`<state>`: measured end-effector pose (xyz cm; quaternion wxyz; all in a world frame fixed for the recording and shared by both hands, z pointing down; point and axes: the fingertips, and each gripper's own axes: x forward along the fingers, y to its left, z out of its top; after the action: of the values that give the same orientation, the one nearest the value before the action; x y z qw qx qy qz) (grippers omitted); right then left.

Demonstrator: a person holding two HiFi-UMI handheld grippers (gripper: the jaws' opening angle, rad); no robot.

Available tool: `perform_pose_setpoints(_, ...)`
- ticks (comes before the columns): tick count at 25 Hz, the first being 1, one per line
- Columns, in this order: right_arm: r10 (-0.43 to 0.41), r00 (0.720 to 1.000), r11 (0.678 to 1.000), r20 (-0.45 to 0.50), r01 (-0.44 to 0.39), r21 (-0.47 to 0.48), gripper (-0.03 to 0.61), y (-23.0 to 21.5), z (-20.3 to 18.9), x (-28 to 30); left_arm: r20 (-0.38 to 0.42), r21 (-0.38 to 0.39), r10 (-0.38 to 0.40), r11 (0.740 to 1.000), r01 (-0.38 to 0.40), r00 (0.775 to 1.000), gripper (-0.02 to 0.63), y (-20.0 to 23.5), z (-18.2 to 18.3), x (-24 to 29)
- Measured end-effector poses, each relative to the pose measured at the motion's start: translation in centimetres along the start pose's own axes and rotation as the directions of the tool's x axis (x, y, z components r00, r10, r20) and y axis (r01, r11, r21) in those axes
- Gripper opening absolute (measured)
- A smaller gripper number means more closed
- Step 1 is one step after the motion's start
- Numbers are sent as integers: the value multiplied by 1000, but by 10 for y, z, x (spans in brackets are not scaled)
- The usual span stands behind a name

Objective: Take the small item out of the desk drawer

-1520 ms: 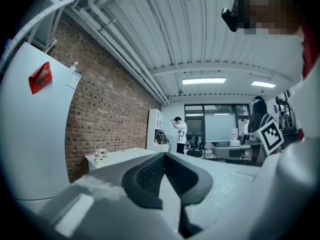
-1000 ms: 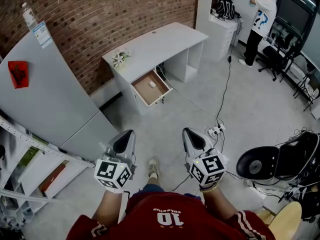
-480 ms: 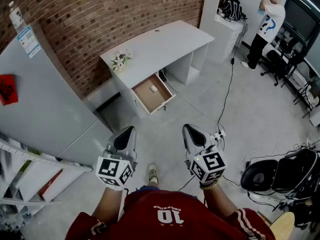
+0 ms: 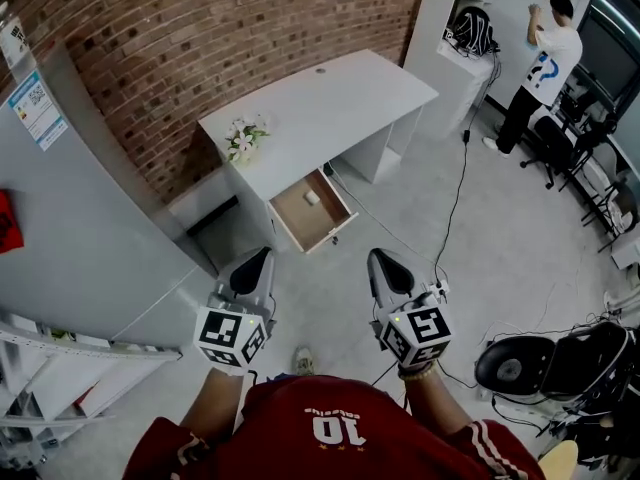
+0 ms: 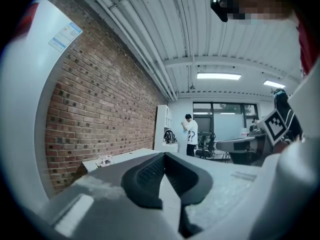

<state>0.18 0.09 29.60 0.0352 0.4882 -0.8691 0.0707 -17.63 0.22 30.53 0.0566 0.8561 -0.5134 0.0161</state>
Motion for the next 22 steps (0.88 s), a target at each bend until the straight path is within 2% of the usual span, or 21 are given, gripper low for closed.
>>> perform_pose_setpoints(8, -12, 1000, 999, 21, 13, -30, 3, 2, 15, 57, 44, -19, -55, 998, 56, 998, 3, 51, 10, 38)
perform_pose_setpoints(17, -24, 1000, 999, 12, 25, -37, 3, -25, 11, 80, 32, -36, -73, 997, 74, 997, 3, 56, -4, 72)
perform_pose_setpoints(22, 33, 999, 999, 20, -32, -38, 3, -49, 16, 112, 33, -49, -23, 998, 25, 999, 3, 63, -5, 101)
